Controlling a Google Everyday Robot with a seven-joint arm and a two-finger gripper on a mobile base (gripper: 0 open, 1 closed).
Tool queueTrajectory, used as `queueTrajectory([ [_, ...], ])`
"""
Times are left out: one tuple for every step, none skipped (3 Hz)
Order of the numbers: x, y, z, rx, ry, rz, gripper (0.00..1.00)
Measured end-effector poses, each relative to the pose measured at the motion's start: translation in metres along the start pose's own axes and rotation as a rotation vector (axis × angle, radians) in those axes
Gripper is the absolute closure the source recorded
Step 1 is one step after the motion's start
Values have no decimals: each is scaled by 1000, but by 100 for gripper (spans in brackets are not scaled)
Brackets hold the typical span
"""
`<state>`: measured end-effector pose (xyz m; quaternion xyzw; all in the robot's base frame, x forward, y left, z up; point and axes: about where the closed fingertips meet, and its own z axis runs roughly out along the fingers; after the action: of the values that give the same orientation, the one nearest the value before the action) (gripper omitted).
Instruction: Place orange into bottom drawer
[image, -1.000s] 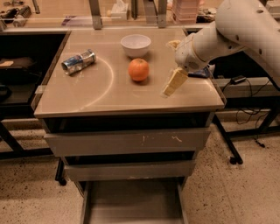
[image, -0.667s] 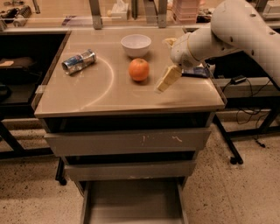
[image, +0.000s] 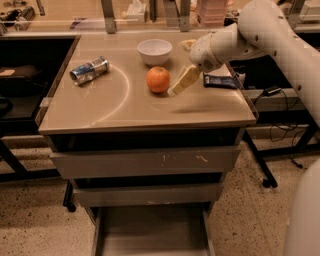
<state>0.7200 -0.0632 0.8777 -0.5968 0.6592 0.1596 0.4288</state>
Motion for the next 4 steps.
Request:
queueTrajectory([
  [-2,-2,15,-93,-77,64,0],
  [-3,2,26,-170,-109,89,0],
  [-4,3,25,-177,-112,88,0],
  [-9,5,33,-186,-128,82,0],
])
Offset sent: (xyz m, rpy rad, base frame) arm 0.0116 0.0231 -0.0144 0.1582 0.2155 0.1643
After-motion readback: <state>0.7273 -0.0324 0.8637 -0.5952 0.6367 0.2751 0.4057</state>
